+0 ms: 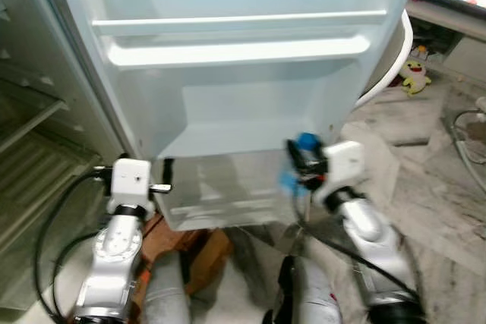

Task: Restocking fridge

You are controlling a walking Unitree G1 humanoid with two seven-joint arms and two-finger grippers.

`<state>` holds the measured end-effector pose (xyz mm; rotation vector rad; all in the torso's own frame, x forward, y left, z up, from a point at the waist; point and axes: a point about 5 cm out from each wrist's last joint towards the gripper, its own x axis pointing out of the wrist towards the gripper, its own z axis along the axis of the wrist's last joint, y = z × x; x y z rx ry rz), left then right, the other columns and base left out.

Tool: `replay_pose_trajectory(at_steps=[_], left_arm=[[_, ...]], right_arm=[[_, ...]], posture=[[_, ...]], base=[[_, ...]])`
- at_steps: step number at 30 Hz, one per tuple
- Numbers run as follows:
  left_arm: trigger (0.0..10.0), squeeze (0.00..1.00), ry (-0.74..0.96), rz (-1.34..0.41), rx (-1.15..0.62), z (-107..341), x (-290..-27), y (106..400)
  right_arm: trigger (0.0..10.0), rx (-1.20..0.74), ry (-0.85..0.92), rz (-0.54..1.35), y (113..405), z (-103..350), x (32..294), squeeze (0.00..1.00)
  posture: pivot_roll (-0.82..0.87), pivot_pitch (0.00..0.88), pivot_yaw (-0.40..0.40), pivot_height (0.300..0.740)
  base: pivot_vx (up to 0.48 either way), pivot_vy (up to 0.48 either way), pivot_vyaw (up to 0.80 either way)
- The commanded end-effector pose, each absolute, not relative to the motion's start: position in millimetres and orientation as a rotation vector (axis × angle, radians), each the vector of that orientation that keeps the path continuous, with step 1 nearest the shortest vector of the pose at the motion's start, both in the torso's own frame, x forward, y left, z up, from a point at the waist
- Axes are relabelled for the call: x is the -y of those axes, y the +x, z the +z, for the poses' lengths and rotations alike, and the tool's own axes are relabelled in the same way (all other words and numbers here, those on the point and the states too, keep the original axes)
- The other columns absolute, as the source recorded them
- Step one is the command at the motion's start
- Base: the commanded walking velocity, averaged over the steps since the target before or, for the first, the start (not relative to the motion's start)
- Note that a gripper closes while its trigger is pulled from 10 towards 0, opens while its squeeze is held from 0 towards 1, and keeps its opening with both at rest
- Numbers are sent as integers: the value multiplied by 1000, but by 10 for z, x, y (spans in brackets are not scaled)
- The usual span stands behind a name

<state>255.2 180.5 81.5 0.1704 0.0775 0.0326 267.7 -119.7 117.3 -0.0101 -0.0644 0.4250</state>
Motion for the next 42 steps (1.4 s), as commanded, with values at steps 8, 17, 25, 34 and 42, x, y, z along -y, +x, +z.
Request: replay_pose_trajectory(at_steps=[8, 17, 25, 34, 42], left_arm=[[10000, 0, 193, 92, -57, 886, -1916, 2476], [10000, 0, 222, 197, -184, 717, -2223, 2162], [10000, 0, 216, 186, -178, 777, -2195, 2088], [10000, 0, 192, 102, -186, 829, -2133, 2083], [10000, 0, 195, 91, -190, 869, -2118, 2041]], right_arm=[[10000, 68, -11, 532, 2590, 1230, 1161, 0], [10000, 92, -41, 612, 2618, 1254, 1036, 0], [10000, 125, -65, 485, 2768, 1329, 1136, 0], [10000, 117, -174, 301, 2937, 1255, 1300, 0], [10000, 148, -200, 304, 3040, 1238, 1225, 0]], posture=[[91, 49, -7, 591], [121, 77, -18, 591], [138, 132, -17, 591], [148, 188, 6, 587], [166, 213, 7, 542]], base=[[0, 0, 0], [0, 0, 411], [0, 0, 227], [0, 0, 0], [0, 0, 0]])
